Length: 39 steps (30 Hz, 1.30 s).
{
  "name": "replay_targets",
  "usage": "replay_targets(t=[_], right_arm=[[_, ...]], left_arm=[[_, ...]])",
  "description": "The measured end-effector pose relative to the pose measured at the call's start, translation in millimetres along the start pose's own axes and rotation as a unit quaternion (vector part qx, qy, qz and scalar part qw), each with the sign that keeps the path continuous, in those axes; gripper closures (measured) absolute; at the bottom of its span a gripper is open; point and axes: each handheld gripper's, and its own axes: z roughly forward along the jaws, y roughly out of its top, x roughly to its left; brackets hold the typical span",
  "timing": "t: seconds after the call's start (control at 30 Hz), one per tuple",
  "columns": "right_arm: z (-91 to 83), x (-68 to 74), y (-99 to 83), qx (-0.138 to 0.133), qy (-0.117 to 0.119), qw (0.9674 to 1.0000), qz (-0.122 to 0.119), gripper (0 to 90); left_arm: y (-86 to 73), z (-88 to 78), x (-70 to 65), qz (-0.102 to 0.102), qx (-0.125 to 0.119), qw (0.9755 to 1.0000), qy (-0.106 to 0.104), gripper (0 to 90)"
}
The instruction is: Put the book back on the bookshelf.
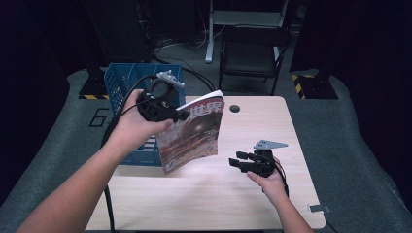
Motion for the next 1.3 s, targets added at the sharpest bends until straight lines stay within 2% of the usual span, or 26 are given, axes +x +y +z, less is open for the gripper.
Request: replay_targets(t=[0.4,0.67,0.73,0.77,0.8,0.9,1.2,1.3], right_arm=[[2.4,0.2,-1.0,0.012,-0.006,0.9999,-0.008,47.6],[3.8,0.6,-2.1,0.016,-0.01,0.9998,-0.007,47.4],[3.8,0.4,-2.2,0.017,-0.01,0.9998,-0.009,47.3],[4.0,0.2,-2.1,0.016,-0.01,0.9998,-0.012,47.3],[4.1,0.4,-2.1,0.017,-0.009,0.9998,-0.011,47.2],[4.8,1.1,-2.2,0.017,-0.013,0.9996,-0.016,46.9],[5.9,2.8,-2.4,0.02,-0.016,0.9994,-0.025,46.8],[4.9,2.6,-2.0,0.02,-0.015,0.9994,-0.025,46.8]], left_arm=[[-2.1,-14.5,13.7,-0.02,-0.006,0.9997,0.016,83.8],[-4.8,-27.1,23.3,-0.026,-0.006,0.9994,0.024,83.8],[-5.6,-29.3,24.0,-0.038,-0.011,0.9988,0.028,83.8],[-5.7,-31.1,25.4,-0.033,-0.008,0.999,0.03,83.8],[-6.0,-31.6,25.4,-0.04,-0.011,0.9987,0.031,83.8],[-6.1,-36.1,28.3,-0.035,-0.01,0.9986,0.038,83.8],[-9.3,-53.9,38.0,-0.053,-0.018,0.9973,0.047,83.8],[-10.9,-58.1,41.0,-0.06,-0.01,0.9968,0.053,83.8]])
